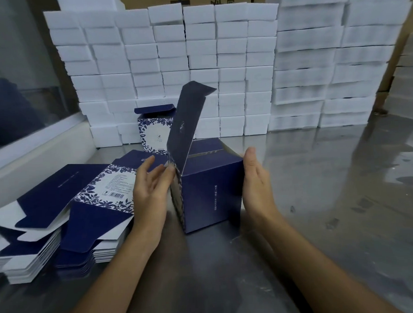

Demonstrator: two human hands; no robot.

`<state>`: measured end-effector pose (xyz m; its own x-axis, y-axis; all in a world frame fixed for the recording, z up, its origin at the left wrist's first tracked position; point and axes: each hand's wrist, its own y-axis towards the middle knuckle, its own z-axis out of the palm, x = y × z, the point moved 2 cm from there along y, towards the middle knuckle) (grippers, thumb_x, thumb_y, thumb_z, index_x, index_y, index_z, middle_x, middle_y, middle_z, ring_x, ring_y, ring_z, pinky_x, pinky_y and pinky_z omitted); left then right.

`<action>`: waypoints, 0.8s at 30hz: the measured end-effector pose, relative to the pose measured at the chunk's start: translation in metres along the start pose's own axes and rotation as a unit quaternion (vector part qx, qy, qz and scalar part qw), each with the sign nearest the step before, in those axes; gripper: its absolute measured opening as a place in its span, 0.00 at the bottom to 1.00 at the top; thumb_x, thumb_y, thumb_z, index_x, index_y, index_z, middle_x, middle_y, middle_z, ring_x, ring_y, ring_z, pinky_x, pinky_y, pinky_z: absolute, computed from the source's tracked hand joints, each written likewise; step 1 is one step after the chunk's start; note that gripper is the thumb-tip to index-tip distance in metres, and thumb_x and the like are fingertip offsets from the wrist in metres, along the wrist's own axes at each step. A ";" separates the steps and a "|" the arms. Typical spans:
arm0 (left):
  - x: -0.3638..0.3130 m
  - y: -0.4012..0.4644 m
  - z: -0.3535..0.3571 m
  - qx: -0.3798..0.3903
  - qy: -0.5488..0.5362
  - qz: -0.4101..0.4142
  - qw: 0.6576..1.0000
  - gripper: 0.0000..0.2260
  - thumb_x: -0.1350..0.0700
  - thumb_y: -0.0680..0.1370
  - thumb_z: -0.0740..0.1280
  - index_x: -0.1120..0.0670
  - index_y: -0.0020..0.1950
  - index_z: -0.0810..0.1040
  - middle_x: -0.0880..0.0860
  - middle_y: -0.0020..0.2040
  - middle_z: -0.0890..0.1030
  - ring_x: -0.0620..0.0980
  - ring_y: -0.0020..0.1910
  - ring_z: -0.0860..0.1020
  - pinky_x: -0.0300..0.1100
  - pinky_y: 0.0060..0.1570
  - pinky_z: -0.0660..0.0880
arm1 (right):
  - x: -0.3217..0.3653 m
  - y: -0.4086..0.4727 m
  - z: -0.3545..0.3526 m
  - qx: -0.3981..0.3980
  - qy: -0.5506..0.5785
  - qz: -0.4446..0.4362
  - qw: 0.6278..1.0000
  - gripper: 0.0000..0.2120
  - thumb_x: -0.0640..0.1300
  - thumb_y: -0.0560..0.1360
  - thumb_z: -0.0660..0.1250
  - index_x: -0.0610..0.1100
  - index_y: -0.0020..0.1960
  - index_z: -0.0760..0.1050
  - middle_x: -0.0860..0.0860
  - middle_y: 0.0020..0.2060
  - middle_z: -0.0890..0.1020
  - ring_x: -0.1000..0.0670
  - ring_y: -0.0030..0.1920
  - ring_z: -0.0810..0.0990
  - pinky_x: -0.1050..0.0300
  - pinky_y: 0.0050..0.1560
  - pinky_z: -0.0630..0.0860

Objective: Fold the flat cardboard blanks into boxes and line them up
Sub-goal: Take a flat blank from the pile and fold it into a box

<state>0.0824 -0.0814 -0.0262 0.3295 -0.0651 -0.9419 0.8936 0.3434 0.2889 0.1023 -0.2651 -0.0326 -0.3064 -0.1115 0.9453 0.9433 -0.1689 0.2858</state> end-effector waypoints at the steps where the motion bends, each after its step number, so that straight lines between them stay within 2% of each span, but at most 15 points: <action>1: 0.001 0.000 0.000 0.013 0.003 0.002 1.000 0.24 0.48 0.75 0.69 0.48 0.71 0.71 0.47 0.58 0.81 0.39 0.57 0.79 0.39 0.60 0.73 | 0.001 0.000 -0.001 -0.015 -0.021 -0.020 0.999 0.26 0.65 0.81 0.54 0.47 0.49 0.81 0.49 0.44 0.84 0.58 0.43 0.80 0.63 0.43 0.76; 2: 0.002 -0.001 0.000 0.024 0.011 0.003 1.000 0.27 0.45 0.73 0.70 0.47 0.71 0.70 0.47 0.57 0.81 0.40 0.56 0.79 0.40 0.59 0.73 | 0.001 0.001 -0.003 -0.034 -0.045 -0.039 0.998 0.21 0.61 0.82 0.55 0.47 0.52 0.78 0.48 0.45 0.83 0.58 0.44 0.79 0.63 0.44 0.75; 4: 0.005 -0.001 -0.001 0.033 0.049 0.015 0.998 0.30 0.41 0.70 0.71 0.47 0.70 0.70 0.48 0.55 0.80 0.41 0.54 0.79 0.39 0.54 0.74 | 0.004 0.003 -0.008 -0.067 -0.074 -0.064 0.993 0.07 0.53 0.83 0.61 0.51 0.55 0.74 0.55 0.49 0.81 0.61 0.48 0.79 0.66 0.45 0.76; 6: 0.006 -0.001 -0.002 0.026 0.098 0.047 0.994 0.29 0.38 0.69 0.73 0.44 0.67 0.71 0.49 0.51 0.79 0.41 0.48 0.79 0.38 0.47 0.75 | 0.008 0.004 -0.010 -0.088 -0.102 -0.082 0.988 0.02 0.47 0.81 0.65 0.53 0.53 0.74 0.58 0.48 0.80 0.64 0.47 0.79 0.69 0.42 0.76; 8: 0.007 -0.002 -0.002 0.021 0.121 0.080 0.989 0.24 0.39 0.70 0.69 0.39 0.65 0.70 0.51 0.47 0.79 0.44 0.45 0.79 0.37 0.45 0.76 | 0.010 0.004 -0.009 -0.098 -0.111 -0.099 0.984 0.03 0.45 0.81 0.66 0.50 0.49 0.76 0.57 0.44 0.82 0.64 0.45 0.79 0.69 0.42 0.75; 10: 0.006 -0.003 -0.001 0.028 0.133 0.115 0.984 0.18 0.40 0.73 0.67 0.32 0.63 0.70 0.51 0.43 0.79 0.47 0.44 0.80 0.35 0.44 0.77 | 0.010 0.003 -0.006 -0.101 -0.081 -0.088 0.988 0.09 0.48 0.83 0.62 0.47 0.48 0.78 0.54 0.43 0.84 0.59 0.45 0.82 0.65 0.43 0.77; 12: 0.004 -0.006 0.001 0.036 0.152 0.149 0.977 0.14 0.42 0.76 0.65 0.30 0.61 0.71 0.48 0.42 0.80 0.46 0.43 0.79 0.34 0.44 0.76 | 0.011 0.002 -0.004 -0.092 -0.041 -0.072 0.992 0.18 0.51 0.85 0.56 0.45 0.51 0.81 0.51 0.45 0.86 0.54 0.47 0.84 0.61 0.48 0.80; 14: 0.002 -0.007 0.004 0.031 0.158 0.172 0.972 0.12 0.42 0.77 0.63 0.34 0.60 0.74 0.42 0.45 0.81 0.43 0.45 0.79 0.33 0.45 0.76 | 0.013 0.002 -0.004 -0.083 -0.025 -0.078 0.993 0.22 0.53 0.86 0.53 0.43 0.52 0.82 0.51 0.45 0.87 0.54 0.47 0.84 0.63 0.47 0.79; 16: -0.001 -0.008 0.005 0.008 0.138 0.179 0.974 0.12 0.40 0.77 0.62 0.39 0.59 0.76 0.39 0.46 0.81 0.40 0.48 0.79 0.32 0.47 0.75 | 0.016 0.000 -0.005 -0.081 -0.030 -0.097 0.991 0.21 0.53 0.85 0.55 0.42 0.49 0.81 0.55 0.42 0.85 0.58 0.42 0.83 0.66 0.43 0.77; 18: -0.003 -0.008 0.005 -0.015 0.140 0.196 0.970 0.14 0.39 0.77 0.61 0.43 0.56 0.78 0.42 0.47 0.82 0.41 0.48 0.79 0.33 0.47 0.75 | 0.018 -0.002 -0.004 -0.079 -0.052 -0.126 0.988 0.17 0.51 0.84 0.59 0.43 0.43 0.78 0.60 0.34 0.80 0.61 0.36 0.76 0.68 0.38 0.73; 20: -0.004 -0.009 0.004 -0.023 0.153 0.209 0.966 0.15 0.41 0.78 0.61 0.48 0.56 0.79 0.47 0.47 0.81 0.43 0.47 0.79 0.35 0.46 0.75 | 0.018 -0.002 -0.003 -0.074 -0.067 -0.143 0.985 0.16 0.51 0.84 0.60 0.47 0.41 0.76 0.62 0.32 0.79 0.63 0.34 0.74 0.70 0.37 0.70; 22: -0.007 -0.010 0.003 -0.030 0.166 0.224 0.960 0.14 0.43 0.78 0.62 0.50 0.54 0.78 0.50 0.48 0.80 0.41 0.46 0.78 0.30 0.44 0.72 | 0.019 -0.003 -0.001 -0.073 -0.071 -0.168 0.981 0.16 0.53 0.84 0.59 0.51 0.39 0.74 0.64 0.31 0.78 0.64 0.33 0.73 0.72 0.36 0.68; 24: -0.009 -0.011 0.004 -0.039 0.174 0.240 0.954 0.09 0.47 0.79 0.62 0.50 0.53 0.77 0.49 0.47 0.79 0.37 0.45 0.77 0.25 0.42 0.70 | 0.020 -0.006 0.000 -0.063 -0.068 -0.176 0.980 0.15 0.59 0.82 0.57 0.53 0.42 0.74 0.64 0.34 0.79 0.64 0.36 0.74 0.72 0.38 0.69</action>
<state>0.0703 -0.0881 -0.0200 0.5627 0.4269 -0.7079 0.6352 0.3247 0.7007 0.0910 -0.2659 -0.0157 -0.5818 0.1053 0.8065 0.7566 -0.2936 0.5842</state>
